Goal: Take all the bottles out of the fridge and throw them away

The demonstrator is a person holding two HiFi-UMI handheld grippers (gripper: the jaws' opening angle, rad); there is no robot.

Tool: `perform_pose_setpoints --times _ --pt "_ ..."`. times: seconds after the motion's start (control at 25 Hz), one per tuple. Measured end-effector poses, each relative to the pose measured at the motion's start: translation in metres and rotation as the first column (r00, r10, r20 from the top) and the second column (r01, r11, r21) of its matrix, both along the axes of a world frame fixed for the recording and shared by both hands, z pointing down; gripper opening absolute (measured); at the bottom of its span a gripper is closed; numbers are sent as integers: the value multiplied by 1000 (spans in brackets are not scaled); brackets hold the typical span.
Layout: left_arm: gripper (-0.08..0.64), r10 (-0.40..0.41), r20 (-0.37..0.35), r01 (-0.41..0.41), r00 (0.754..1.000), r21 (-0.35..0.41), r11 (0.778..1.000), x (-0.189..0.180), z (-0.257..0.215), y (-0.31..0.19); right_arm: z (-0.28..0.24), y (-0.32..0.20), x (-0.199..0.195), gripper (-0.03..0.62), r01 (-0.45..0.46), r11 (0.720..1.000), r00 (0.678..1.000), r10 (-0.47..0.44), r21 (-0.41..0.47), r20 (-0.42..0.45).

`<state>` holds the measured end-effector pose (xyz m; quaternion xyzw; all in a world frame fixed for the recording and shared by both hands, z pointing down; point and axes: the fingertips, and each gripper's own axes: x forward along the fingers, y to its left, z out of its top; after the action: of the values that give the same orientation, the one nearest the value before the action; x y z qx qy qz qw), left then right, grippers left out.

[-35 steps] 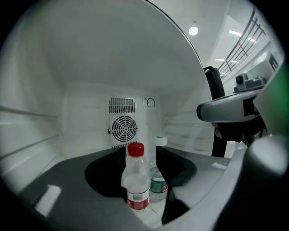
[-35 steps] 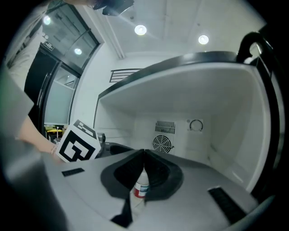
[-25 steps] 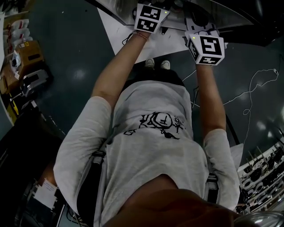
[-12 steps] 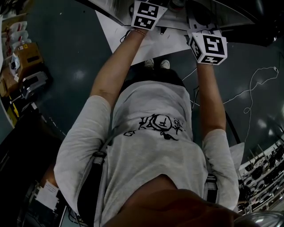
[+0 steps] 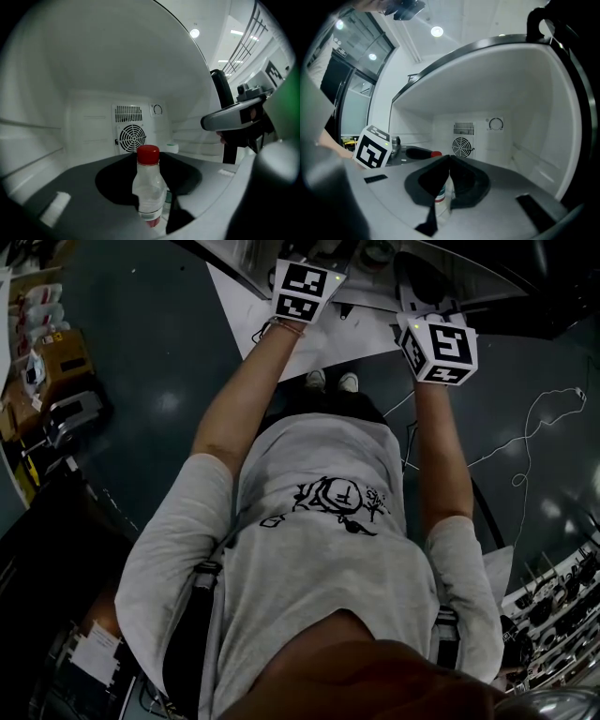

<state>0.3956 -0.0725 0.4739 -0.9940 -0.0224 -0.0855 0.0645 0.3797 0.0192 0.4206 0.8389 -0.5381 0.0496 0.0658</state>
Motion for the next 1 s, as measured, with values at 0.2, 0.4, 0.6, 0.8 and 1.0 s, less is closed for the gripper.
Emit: perform_pose_setpoints --times 0.2,0.4,0.6,0.8,1.0 --pt "156 0 10 0 1000 -14 1000 -17 -7 9 -5 2 -5 9 11 1000 1000 -11 -6 3" --pt "156 1 16 -1 1000 -27 1000 -34 -15 16 -11 6 -12 9 14 1000 1000 -14 -13 12" --pt "156 7 22 -6 1000 -46 999 -46 -24 23 -17 7 -19 9 20 1000 1000 -20 -17 17" --pt "156 31 8 -31 999 -60 998 -55 -39 33 -27 7 -27 9 33 999 999 -33 -11 23" --pt "156 62 -3 -63 998 -61 996 -64 -58 47 -36 10 -33 9 47 999 998 -47 -10 37"
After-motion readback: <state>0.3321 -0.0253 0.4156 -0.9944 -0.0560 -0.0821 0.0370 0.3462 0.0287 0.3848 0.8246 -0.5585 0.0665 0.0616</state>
